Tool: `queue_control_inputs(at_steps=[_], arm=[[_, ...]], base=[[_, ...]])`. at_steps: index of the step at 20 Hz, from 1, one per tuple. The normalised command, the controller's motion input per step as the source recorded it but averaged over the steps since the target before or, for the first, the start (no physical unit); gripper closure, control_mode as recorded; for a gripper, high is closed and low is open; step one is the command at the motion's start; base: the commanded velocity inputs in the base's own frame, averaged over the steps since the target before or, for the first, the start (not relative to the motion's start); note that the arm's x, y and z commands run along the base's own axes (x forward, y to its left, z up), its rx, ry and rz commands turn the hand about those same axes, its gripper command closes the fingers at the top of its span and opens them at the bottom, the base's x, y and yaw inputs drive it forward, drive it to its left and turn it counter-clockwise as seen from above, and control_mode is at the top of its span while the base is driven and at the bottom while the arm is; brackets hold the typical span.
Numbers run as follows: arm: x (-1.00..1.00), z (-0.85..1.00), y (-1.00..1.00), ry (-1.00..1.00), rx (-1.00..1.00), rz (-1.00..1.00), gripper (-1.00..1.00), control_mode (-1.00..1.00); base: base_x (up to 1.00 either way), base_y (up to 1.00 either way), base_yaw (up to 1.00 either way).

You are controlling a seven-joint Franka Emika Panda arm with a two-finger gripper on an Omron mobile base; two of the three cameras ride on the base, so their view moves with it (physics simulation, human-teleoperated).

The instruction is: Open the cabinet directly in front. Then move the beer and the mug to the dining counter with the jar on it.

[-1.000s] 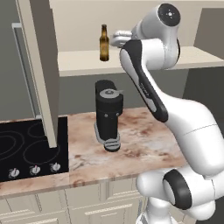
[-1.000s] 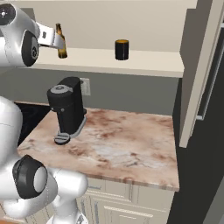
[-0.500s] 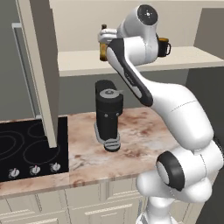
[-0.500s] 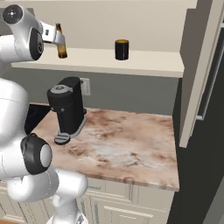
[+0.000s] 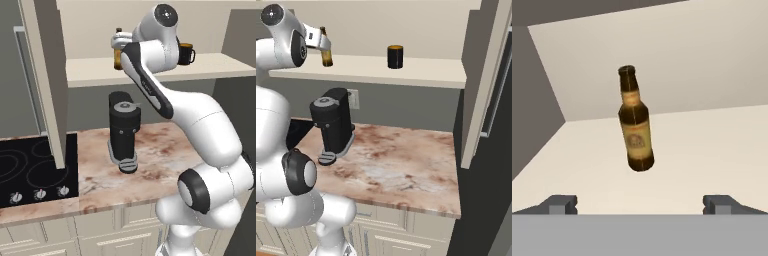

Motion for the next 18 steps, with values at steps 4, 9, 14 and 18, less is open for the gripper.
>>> queue_control_inputs(at_steps=[4, 9, 14, 18], arm=[[0.18, -0.17, 0.00, 0.00, -0.01, 0.00, -1.00, -1.00], [0.21, -0.01, 0.11, 0.00, 0.00, 0.00, -1.00, -1.00], [0.27, 0.00, 0.18, 0.00, 0.00, 0.00, -1.00, -1.00], [0.41, -0.04, 0.03, 0.00, -0.05, 0.00, -1.00, -1.00]], base=[[0.00, 0.00, 0.00], [0.00, 0.00, 0.00], [0.00, 0.00, 0.00], [0.00, 0.00, 0.00]])
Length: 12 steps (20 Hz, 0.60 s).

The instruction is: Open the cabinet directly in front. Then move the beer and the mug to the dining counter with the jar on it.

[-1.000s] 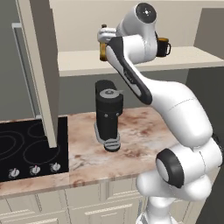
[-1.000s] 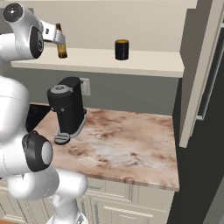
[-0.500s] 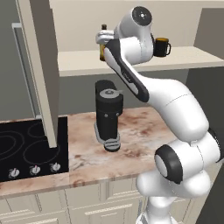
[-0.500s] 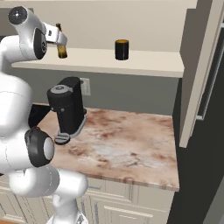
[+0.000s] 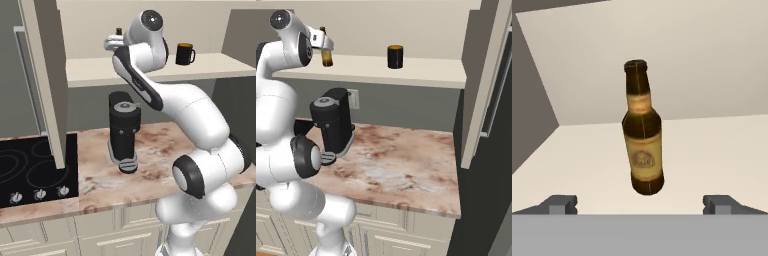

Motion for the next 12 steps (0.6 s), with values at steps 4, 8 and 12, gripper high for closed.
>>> queue_control_inputs(at_steps=[4, 8, 12], arm=[[0.32, 0.00, 0.00, 0.00, -0.03, 0.00, -1.00, -1.00], [0.29, 0.00, 0.00, 0.00, -0.01, 0.00, -1.00, -1.00], [0.29, -0.01, 0.00, 0.00, 0.00, 0.00, -1.00, -1.00]], base=[[0.00, 0.00, 0.00], [0.00, 0.00, 0.00], [0.00, 0.00, 0.00]])
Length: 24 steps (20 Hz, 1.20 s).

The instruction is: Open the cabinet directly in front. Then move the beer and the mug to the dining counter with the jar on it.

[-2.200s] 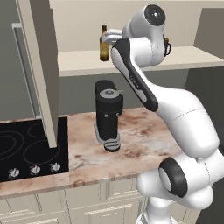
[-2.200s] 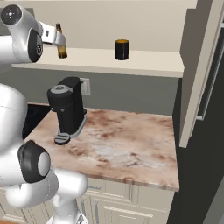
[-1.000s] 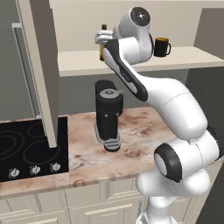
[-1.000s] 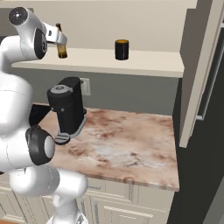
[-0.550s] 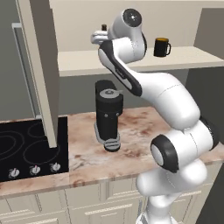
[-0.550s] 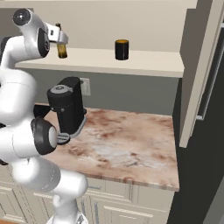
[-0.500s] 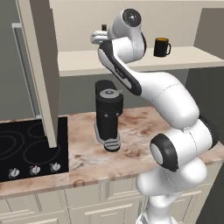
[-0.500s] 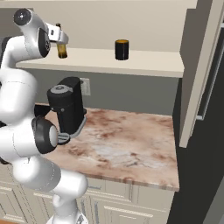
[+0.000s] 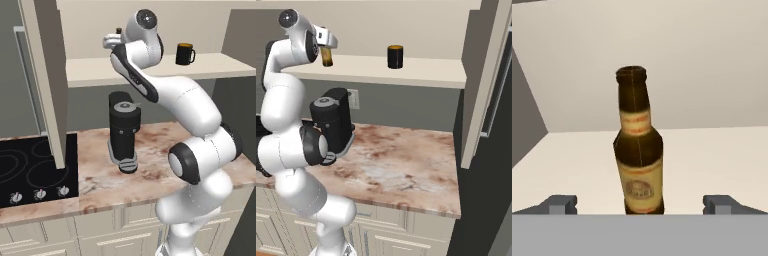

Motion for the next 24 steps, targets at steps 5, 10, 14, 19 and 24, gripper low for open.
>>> queue_control_inputs(at_steps=[5, 10, 14, 19, 24], arm=[[0.31, -0.05, 0.00, 0.00, 0.00, 0.00, -1.00, -1.00], [0.30, -0.06, 0.04, 0.00, 0.00, 0.00, -1.00, -1.00], [0.30, -0.01, 0.06, 0.00, 0.00, 0.00, -1.00, -1.00], [0.32, 0.00, 0.14, 0.00, 0.00, 0.00, -1.00, -1.00], [0.22, -0.02, 0.18, 0.00, 0.00, 0.00, 1.00, -1.00]], base=[[0.00, 0.00, 0.00], [0.00, 0.00, 0.00], [0.00, 0.00, 0.00], [0.00, 0.00, 0.00], [0.00, 0.00, 0.00]])
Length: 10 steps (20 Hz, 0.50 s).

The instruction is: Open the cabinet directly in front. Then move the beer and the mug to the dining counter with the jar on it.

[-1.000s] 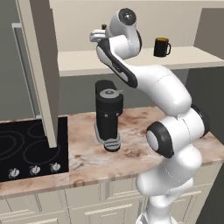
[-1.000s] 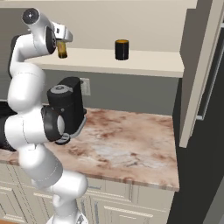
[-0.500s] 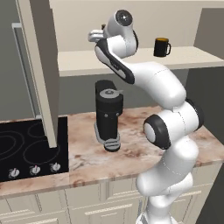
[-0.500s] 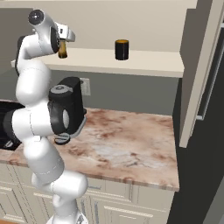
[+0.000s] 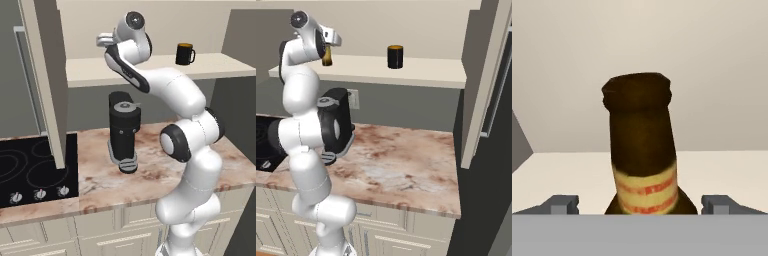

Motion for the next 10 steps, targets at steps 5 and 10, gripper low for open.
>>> queue_control_inputs(at_steps=[5, 10], arm=[[0.01, 0.00, 0.03, 0.00, 0.00, 0.00, 1.00, -1.00], [0.00, 0.00, 0.00, 0.00, 0.00, 0.00, 1.00, -1.00]], base=[[0.00, 0.00, 0.00], [0.00, 0.00, 0.00]])
